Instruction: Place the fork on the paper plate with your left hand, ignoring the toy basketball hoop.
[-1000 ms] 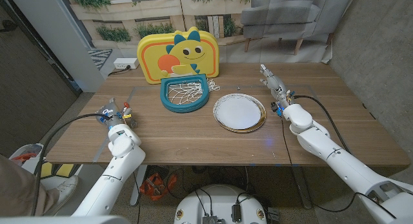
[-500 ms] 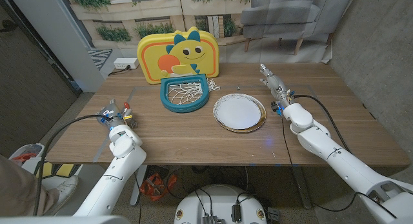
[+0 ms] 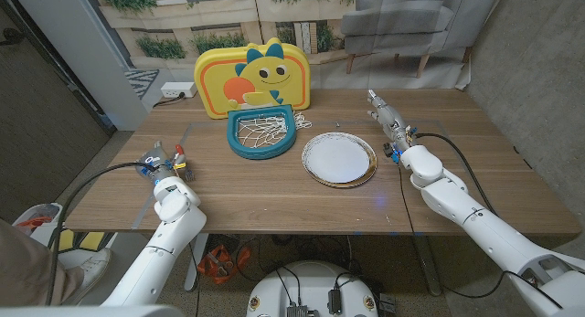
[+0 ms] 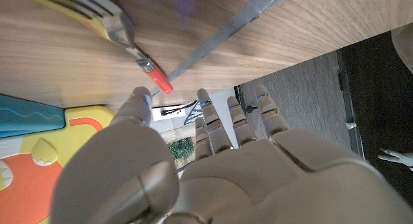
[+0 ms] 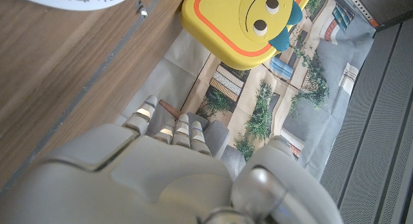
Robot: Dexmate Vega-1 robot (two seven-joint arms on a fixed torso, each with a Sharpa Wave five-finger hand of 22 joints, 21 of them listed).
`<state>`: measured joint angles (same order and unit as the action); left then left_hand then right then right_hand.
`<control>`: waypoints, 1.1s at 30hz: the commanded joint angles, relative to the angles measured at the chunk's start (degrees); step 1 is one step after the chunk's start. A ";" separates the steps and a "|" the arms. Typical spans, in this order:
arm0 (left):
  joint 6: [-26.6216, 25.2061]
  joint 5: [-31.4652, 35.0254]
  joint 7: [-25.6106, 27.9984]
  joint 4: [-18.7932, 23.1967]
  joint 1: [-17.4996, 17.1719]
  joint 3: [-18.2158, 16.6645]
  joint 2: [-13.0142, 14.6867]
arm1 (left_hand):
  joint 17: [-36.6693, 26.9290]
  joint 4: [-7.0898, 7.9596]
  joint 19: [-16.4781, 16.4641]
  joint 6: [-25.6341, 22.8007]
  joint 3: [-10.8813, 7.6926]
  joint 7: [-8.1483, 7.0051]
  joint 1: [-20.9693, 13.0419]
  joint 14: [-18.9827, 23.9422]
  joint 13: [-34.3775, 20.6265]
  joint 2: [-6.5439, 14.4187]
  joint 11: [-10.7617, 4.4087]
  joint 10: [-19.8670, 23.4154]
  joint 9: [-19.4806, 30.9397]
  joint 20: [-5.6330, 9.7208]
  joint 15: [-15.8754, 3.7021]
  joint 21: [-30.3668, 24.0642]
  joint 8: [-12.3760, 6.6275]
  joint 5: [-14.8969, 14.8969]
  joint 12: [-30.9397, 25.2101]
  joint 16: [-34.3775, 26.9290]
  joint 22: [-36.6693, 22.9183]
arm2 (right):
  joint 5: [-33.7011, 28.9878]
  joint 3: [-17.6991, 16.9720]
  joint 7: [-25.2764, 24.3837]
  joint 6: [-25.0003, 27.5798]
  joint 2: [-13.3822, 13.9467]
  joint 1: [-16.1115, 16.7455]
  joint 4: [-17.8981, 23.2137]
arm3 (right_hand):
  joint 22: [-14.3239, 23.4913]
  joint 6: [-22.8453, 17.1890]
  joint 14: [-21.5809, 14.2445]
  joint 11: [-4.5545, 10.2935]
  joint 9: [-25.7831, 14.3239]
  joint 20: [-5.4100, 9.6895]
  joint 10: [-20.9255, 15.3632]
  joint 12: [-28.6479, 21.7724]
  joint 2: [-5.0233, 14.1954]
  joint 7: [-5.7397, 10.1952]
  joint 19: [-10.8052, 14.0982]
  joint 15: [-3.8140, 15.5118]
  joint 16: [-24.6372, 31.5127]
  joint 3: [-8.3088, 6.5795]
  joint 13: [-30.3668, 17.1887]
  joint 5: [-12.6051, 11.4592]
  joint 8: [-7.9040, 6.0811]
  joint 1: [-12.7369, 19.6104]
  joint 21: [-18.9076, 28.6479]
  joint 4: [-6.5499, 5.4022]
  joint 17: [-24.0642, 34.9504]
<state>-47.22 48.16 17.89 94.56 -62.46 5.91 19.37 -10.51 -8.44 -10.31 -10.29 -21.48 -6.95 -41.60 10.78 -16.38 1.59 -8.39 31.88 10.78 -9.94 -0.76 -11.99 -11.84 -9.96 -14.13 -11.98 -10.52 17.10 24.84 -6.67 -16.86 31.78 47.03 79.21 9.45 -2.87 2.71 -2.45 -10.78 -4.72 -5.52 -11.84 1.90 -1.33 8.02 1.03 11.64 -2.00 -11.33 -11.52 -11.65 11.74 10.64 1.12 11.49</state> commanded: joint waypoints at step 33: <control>0.02 -0.97 0.97 -2.62 1.54 1.08 0.15 | -0.16 0.65 -0.51 0.04 0.70 0.92 0.18 0.33 -0.55 1.60 0.62 -0.09 0.38 -0.55 0.87 0.08 0.24 -0.33 0.28 0.08 -0.17 | 0.13 0.13 0.09 0.46 -0.33 0.31 -0.02 | 0.27 -0.46 -0.25 0.00 -0.30 -0.11 -0.18 0.09 0.37 0.04 0.53 0.16 0.07 -0.04 -0.19 0.07 0.16 0.08 0.16 0.48 0.15</control>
<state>-47.55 47.47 18.53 92.38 -61.19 6.85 19.49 -10.51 -7.97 -10.61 -10.18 -21.01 -6.23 -41.35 10.99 -16.64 2.71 -8.07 31.56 11.08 -10.24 -0.11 -11.99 -11.61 -9.96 -14.14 -11.98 -10.52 17.28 24.89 -6.45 -16.63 31.53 47.11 78.91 9.45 -2.87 2.71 -2.45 -10.78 -4.72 -5.51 -11.84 1.90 -1.33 8.02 1.03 11.64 -1.91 -11.33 -11.52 -11.65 11.74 10.64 1.51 11.49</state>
